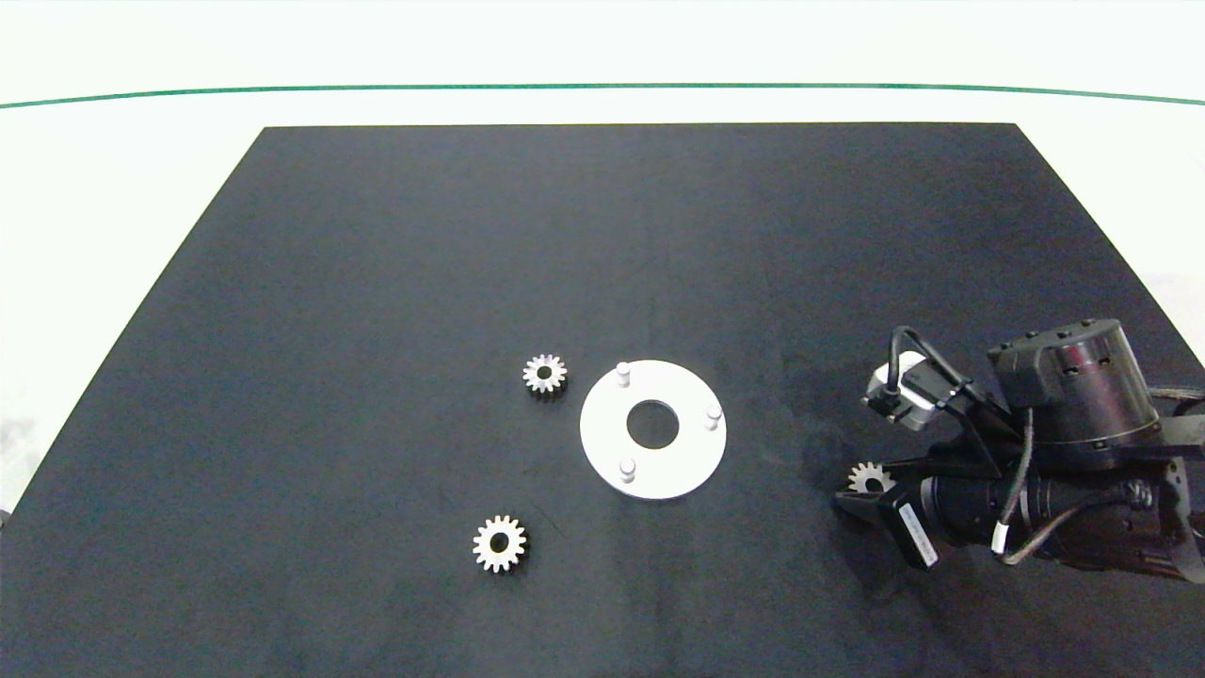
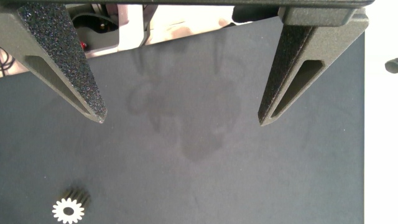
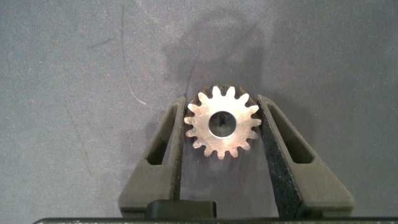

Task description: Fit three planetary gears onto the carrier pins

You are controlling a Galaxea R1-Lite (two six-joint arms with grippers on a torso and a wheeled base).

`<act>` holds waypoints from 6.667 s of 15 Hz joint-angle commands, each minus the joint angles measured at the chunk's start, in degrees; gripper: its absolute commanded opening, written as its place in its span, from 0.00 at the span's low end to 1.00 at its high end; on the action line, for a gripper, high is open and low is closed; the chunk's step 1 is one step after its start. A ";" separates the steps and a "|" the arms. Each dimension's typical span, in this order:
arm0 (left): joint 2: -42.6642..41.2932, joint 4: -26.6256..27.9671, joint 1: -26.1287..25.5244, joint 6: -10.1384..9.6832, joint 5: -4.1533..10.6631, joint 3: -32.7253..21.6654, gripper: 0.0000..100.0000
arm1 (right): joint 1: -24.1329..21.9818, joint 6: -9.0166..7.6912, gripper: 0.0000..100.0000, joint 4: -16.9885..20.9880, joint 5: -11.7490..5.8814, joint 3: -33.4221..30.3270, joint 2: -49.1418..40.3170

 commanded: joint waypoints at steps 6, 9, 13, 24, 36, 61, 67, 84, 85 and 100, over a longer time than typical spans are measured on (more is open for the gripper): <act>0.07 0.03 -0.01 0.08 -0.04 -0.32 1.00 | 0.28 -0.35 0.00 1.00 -0.13 -2.32 -2.01; 0.42 0.03 0.08 0.17 -0.04 -0.32 1.00 | 1.16 -0.53 0.00 9.97 -0.22 -7.07 -5.27; 0.51 0.03 0.08 0.17 -0.04 -0.41 1.00 | 2.83 -0.53 0.00 16.03 -1.01 -15.86 -6.50; 0.59 0.03 0.08 0.26 -0.04 -0.32 1.00 | 16.72 -0.27 0.00 20.60 -10.24 -31.15 8.18; 0.77 0.03 0.08 0.26 -0.04 -0.50 1.00 | 16.98 0.26 0.00 26.58 -10.15 -39.85 13.54; 0.77 0.03 -0.10 0.17 -0.13 -0.41 1.00 | 16.19 3.34 0.00 26.58 -10.15 -42.84 18.46; 0.86 -0.06 -0.10 0.17 -0.13 -0.76 1.00 | 16.28 3.43 0.00 26.49 -10.15 -42.84 18.99; 1.12 -0.50 -0.10 0.08 -0.04 -1.02 1.00 | 16.10 2.99 1.00 28.16 -11.64 -38.71 6.69; 1.21 -0.50 -0.10 0.08 -0.13 -0.94 1.00 | 16.28 2.81 1.00 28.78 -14.19 -35.45 -0.34; 50.69 -30.29 -22.33 9.84 5.15 -2.69 1.00 | 11.27 0.53 1.00 41.87 -18.41 -20.78 -42.44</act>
